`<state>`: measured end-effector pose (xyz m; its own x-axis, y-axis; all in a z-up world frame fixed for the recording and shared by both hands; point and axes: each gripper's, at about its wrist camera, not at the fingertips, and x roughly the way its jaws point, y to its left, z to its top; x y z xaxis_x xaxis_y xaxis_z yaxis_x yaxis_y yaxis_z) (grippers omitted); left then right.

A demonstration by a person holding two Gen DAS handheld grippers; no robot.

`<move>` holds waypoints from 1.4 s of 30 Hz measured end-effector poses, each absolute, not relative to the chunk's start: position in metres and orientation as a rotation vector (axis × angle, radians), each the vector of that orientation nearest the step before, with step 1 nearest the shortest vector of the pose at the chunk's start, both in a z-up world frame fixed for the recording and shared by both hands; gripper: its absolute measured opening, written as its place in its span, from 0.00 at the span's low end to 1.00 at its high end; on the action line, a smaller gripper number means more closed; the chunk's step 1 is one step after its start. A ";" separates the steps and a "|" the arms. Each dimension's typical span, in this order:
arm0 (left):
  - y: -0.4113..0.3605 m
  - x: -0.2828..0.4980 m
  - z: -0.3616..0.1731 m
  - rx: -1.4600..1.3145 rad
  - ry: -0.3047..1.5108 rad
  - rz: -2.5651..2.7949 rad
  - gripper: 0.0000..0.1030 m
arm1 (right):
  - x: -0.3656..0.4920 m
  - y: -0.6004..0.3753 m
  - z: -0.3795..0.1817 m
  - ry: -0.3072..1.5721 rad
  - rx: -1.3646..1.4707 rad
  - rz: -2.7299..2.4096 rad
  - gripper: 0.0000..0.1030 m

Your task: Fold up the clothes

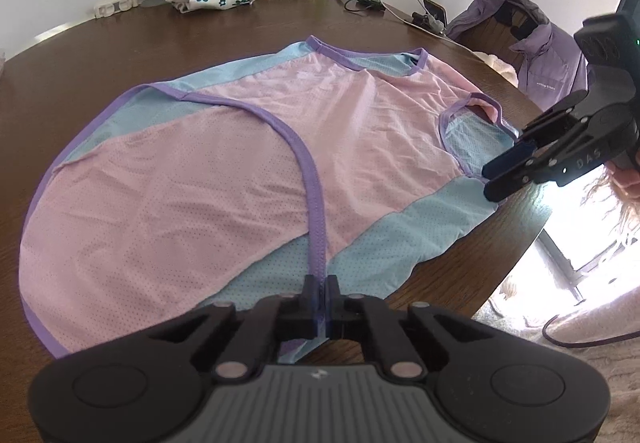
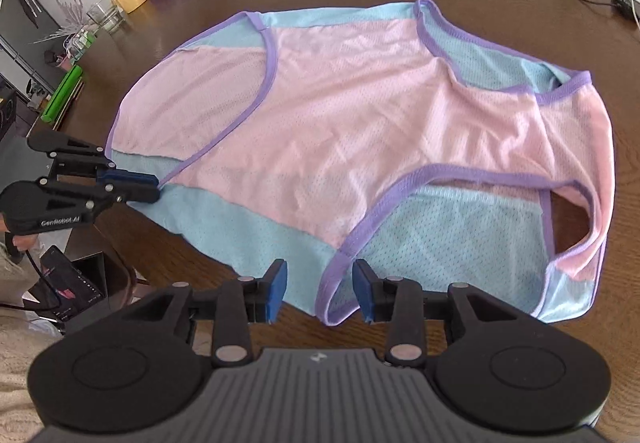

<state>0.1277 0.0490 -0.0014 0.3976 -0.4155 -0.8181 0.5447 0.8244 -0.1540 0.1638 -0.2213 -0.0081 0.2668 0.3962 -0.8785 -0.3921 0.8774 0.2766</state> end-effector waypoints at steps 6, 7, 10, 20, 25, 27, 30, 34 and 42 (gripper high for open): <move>0.055 0.115 0.006 0.192 0.966 -0.614 0.01 | 0.152 -0.233 -0.006 1.191 -0.039 0.514 0.04; 0.055 0.114 0.005 0.192 0.973 -0.614 0.01 | 0.151 -0.235 -0.007 1.198 -0.034 0.513 0.05; 0.056 0.115 0.003 0.170 0.991 -0.603 0.09 | 0.150 -0.238 -0.010 1.218 -0.018 0.509 0.07; 0.062 0.149 0.038 0.129 0.879 -0.472 0.35 | 0.178 -0.244 0.014 0.988 0.022 0.421 0.25; 0.068 0.214 0.059 0.141 0.880 -0.415 0.33 | 0.217 -0.262 0.012 0.960 -0.033 0.282 0.35; 0.066 0.242 0.061 0.153 0.889 -0.407 0.32 | 0.230 -0.272 0.010 0.969 -0.028 0.248 0.35; 0.049 0.282 0.050 0.185 0.919 -0.432 0.27 | 0.242 -0.283 0.000 0.994 -0.014 0.229 0.36; 0.029 0.317 0.025 0.242 0.954 -0.496 0.17 | 0.246 -0.293 -0.011 1.015 -0.009 0.217 0.38; 0.035 0.341 -0.001 0.264 0.981 -0.481 0.05 | 0.246 -0.316 -0.023 1.016 -0.021 0.152 0.40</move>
<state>0.3407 0.0351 -0.0007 0.4632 -0.2694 -0.8443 0.5021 0.8648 -0.0005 0.2463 -0.3161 -0.0230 0.5174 0.1168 -0.8478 -0.1360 0.9893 0.0533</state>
